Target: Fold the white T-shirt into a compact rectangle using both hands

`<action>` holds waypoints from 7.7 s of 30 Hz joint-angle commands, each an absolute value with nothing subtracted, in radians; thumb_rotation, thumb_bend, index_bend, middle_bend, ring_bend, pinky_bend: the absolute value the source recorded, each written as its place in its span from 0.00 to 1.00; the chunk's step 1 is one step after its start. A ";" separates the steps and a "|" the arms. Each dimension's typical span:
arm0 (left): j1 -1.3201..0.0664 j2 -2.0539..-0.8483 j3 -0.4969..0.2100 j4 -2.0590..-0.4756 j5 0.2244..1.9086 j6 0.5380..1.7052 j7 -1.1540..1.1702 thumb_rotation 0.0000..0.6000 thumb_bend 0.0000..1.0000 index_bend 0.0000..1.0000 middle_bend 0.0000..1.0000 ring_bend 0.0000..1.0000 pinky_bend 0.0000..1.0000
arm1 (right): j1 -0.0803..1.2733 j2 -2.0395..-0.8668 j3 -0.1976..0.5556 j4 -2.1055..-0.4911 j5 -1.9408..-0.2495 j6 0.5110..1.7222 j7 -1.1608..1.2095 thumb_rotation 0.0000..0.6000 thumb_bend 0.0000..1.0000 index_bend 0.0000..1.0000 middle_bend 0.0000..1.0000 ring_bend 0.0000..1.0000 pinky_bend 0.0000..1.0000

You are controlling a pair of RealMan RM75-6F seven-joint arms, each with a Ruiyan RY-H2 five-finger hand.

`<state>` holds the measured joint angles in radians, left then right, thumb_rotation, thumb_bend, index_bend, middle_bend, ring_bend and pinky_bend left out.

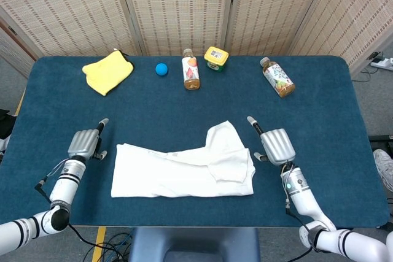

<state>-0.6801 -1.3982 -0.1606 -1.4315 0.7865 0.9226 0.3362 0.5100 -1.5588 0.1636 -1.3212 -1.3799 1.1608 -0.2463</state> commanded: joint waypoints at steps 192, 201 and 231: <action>-0.365 -1.270 -0.155 -1.629 1.063 1.137 0.119 1.00 0.31 0.00 0.72 0.64 0.91 | 0.721 -1.716 0.034 -0.973 -1.446 1.060 -0.073 1.00 0.49 0.47 0.92 0.96 1.00; -0.370 -1.274 -0.155 -1.629 1.058 1.131 0.124 1.00 0.32 0.00 0.72 0.64 0.91 | 0.683 -1.674 -0.014 -1.026 -1.499 1.073 -0.089 1.00 0.50 0.47 0.92 0.96 1.00; -0.376 -1.270 -0.158 -1.636 1.047 1.130 0.132 1.00 0.31 0.00 0.72 0.64 0.91 | 0.654 -1.519 -0.045 -1.201 -1.549 1.008 -0.151 1.00 0.41 0.15 0.90 0.95 1.00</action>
